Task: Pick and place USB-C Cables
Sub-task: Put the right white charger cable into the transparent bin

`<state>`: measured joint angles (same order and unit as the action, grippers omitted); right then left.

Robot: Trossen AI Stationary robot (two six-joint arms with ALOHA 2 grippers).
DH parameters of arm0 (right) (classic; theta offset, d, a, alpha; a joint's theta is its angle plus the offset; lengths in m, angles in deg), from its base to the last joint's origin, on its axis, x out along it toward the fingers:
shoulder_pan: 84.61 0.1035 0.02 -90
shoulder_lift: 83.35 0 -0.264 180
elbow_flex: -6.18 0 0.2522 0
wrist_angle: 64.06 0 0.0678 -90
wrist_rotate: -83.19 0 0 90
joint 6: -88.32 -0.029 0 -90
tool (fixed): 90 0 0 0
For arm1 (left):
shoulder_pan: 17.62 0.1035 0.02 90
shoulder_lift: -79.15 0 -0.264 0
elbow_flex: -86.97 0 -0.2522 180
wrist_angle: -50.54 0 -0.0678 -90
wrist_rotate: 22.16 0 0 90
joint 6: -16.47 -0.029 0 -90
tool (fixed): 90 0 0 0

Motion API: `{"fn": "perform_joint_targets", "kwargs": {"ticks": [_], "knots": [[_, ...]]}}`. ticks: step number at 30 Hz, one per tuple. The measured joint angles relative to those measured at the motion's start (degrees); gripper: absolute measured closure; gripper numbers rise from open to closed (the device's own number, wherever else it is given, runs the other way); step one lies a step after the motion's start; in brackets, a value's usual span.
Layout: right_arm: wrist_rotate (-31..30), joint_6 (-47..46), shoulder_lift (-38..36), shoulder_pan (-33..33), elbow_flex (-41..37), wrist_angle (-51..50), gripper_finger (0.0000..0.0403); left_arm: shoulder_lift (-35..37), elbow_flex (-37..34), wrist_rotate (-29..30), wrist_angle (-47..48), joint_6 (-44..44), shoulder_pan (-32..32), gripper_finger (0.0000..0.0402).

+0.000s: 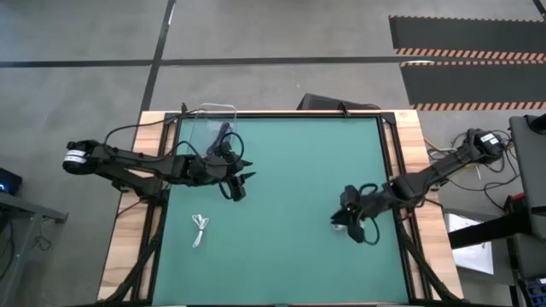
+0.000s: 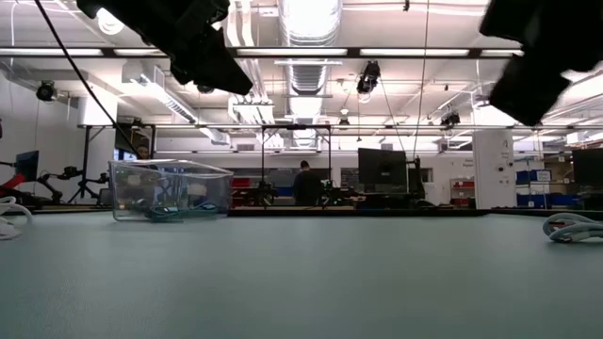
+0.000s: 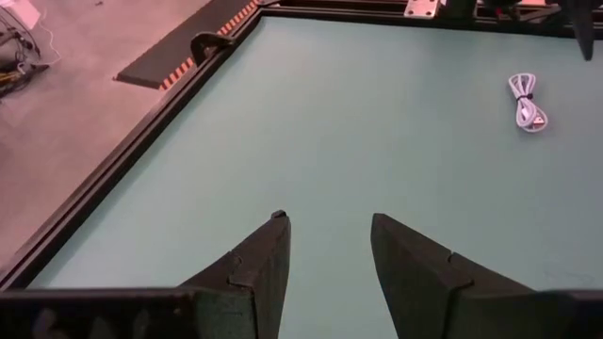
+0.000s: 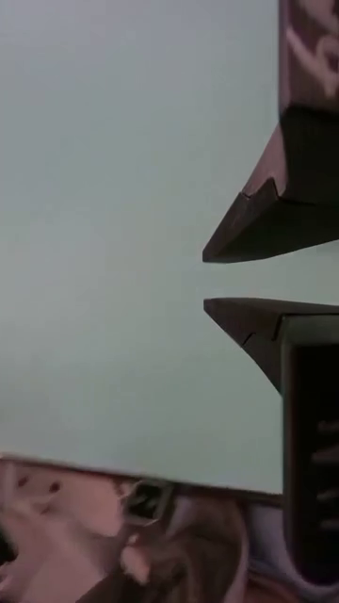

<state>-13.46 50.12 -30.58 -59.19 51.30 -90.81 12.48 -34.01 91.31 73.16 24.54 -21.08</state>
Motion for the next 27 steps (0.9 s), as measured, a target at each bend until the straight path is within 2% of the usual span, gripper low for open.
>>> {"fn": "perform_joint_targets", "kwargs": {"ticks": [6, 13, 18, 27], "knots": [[-0.92, -7.23, 3.66, 4.07, 1.99, -12.47, 0.0354, 0.00, -0.02, 0.00, -0.25, -0.01, 0.00, 0.0267], [-0.51, -8.32, 13.13, 5.72, 7.58, -27.49, 0.0357, -0.02, -0.02, 0.00, -0.31, -0.02, 0.00, 0.0267], [0.97, -7.44, 17.86, 5.72, 9.03, -28.16, 0.0337, -0.02, -0.02, 0.00, -0.31, -0.02, 0.00, 0.0267], [1.06, -7.10, 22.00, 5.72, 9.49, -28.24, 0.0264, -0.04, -0.20, 0.00, -0.36, -0.03, 0.00, 0.0267]]}}
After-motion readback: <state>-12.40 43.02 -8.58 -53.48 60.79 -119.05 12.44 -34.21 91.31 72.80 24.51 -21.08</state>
